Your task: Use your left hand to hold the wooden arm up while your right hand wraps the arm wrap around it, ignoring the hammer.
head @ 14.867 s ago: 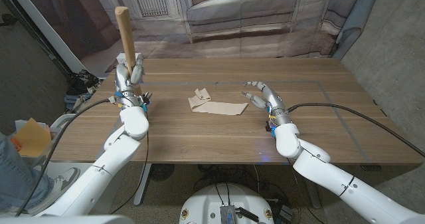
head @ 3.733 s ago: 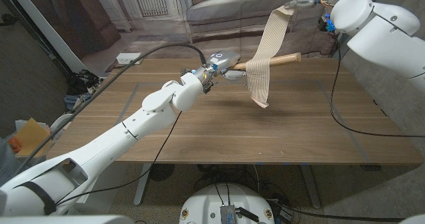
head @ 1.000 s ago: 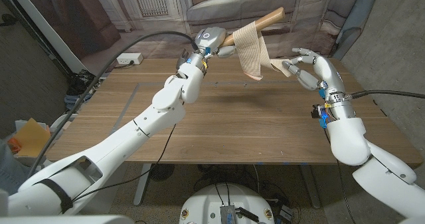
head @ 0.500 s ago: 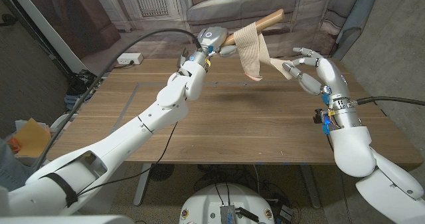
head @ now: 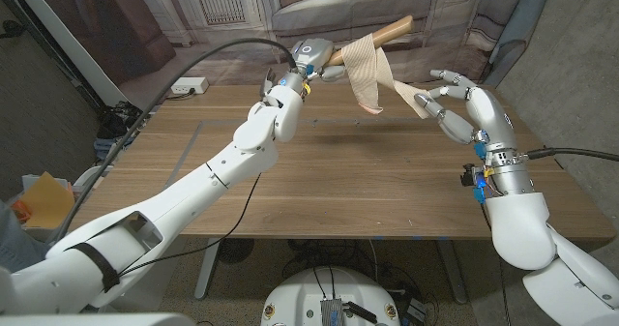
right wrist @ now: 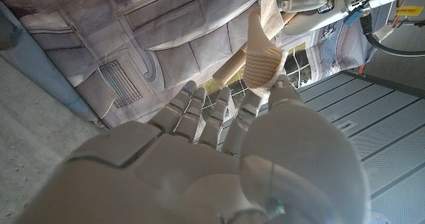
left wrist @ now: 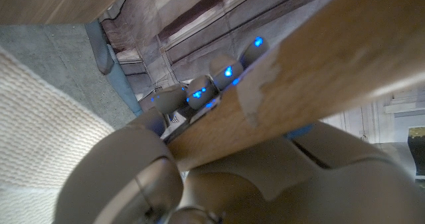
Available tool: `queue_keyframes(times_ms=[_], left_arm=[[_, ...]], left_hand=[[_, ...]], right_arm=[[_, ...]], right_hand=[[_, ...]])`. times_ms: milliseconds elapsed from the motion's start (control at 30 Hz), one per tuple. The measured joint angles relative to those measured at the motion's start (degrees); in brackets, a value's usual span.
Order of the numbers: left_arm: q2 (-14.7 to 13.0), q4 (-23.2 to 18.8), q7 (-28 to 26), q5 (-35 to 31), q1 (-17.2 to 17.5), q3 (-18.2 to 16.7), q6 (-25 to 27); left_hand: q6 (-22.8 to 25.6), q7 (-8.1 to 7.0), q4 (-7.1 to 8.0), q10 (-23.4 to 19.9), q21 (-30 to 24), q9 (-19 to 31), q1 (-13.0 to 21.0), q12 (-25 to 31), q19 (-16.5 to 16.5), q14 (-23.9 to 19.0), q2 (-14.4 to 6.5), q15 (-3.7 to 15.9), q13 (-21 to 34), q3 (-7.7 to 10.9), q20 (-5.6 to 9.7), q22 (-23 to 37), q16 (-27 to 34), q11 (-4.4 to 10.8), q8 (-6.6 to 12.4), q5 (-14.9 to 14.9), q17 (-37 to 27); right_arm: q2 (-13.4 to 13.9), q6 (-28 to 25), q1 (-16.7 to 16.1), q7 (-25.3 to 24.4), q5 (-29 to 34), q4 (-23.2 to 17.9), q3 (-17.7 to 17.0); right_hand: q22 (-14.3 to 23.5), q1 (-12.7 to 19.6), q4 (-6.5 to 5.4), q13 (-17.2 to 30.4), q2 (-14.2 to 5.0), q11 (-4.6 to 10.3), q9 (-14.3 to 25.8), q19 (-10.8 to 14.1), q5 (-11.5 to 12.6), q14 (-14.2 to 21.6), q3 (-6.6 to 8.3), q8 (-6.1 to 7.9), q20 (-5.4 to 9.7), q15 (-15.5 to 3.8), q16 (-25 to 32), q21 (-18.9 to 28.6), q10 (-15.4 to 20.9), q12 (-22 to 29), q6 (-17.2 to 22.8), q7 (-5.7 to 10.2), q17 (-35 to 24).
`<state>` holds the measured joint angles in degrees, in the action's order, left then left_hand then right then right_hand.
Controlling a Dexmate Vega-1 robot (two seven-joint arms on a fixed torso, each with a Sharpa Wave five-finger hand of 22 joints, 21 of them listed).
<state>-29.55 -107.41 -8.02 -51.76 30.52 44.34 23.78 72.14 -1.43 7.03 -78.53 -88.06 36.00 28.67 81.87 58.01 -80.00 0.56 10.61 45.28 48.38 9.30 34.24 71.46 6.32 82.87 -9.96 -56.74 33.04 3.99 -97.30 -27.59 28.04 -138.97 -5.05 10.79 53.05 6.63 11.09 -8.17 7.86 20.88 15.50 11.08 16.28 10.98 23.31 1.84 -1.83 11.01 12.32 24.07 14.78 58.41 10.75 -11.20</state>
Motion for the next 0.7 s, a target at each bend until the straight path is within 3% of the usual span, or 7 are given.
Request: queue_keyframes(times_ms=[700], left_arm=[[0.86,2.71,0.7,0.25,-2.54,1.74,0.53]], left_hand=[[0.0,-0.01,0.0,0.1,0.0,0.13,0.3,0.0,0.0,0.09,-0.29,-0.09,0.08,0.0,0.0,-0.16,0.0,-0.07,-0.26,0.0,0.0]], right_arm=[[-4.81,5.14,-3.57,1.81,3.58,-1.88,-2.41]], right_hand=[[0.0,0.0,0.0,0.0,0.0,0.16,-0.02,-0.02,0.0,0.0,0.0,-0.01,-0.02,0.0,0.0,0.0,0.21,0.0,0.01,0.01,0.28]])
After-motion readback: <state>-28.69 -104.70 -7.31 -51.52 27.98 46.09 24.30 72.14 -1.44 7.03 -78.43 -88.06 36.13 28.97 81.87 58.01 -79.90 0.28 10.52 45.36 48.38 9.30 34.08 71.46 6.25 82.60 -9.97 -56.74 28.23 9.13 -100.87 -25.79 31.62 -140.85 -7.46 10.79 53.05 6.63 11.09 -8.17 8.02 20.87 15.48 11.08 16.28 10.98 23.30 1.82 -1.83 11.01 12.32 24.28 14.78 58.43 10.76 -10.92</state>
